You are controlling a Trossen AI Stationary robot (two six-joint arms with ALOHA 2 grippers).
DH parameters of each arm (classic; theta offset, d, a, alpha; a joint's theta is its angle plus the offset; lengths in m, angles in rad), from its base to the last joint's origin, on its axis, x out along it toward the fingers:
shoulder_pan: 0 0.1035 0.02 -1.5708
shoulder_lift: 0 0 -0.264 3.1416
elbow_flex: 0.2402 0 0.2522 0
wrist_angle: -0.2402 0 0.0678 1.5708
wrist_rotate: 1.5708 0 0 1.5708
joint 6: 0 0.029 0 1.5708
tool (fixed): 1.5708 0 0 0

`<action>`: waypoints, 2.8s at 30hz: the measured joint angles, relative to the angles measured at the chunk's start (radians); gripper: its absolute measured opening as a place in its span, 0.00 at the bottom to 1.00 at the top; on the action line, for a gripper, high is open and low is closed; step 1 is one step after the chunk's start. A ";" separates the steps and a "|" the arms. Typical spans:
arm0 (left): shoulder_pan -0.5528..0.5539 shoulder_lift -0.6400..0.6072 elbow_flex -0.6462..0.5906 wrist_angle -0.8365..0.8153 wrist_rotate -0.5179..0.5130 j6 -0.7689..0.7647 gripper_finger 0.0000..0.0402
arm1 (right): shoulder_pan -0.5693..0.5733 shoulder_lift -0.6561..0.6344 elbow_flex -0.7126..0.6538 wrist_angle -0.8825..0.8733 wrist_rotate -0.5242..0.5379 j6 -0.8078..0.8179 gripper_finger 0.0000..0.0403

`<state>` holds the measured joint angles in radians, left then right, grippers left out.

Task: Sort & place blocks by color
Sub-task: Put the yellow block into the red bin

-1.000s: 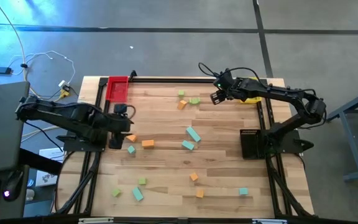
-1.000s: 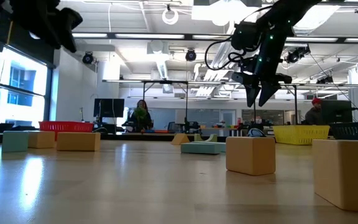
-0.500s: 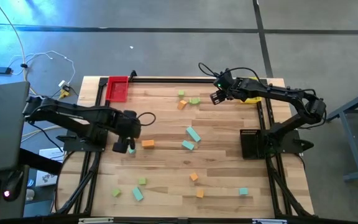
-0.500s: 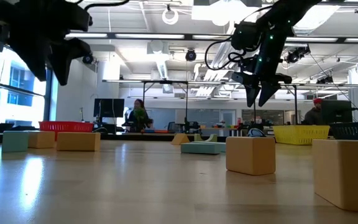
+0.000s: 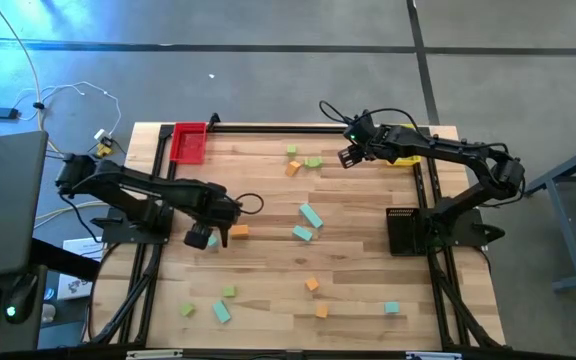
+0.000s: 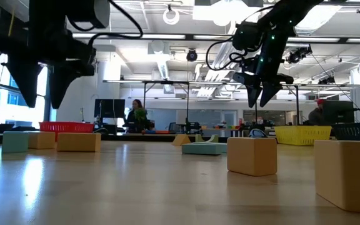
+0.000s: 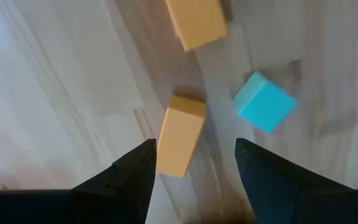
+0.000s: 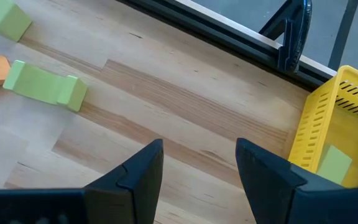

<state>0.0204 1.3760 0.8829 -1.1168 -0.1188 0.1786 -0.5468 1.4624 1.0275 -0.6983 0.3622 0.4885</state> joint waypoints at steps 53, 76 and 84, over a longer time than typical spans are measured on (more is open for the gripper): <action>0.238 0.275 -0.001 0.081 -0.179 0.077 0.25 | 0.203 0.000 0.000 -0.022 -0.126 0.066 0.47; 0.600 -0.024 0.000 0.379 -0.409 0.079 0.25 | 0.311 0.000 0.000 0.227 0.047 -0.261 0.47; 0.760 -0.023 0.000 0.425 -0.541 0.006 0.26 | 0.311 0.000 -0.001 0.307 0.048 -0.433 0.47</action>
<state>0.7804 1.3525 0.8829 -0.6917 -0.6596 0.1846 -0.2356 1.4624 1.0267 -0.3916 0.4099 0.0554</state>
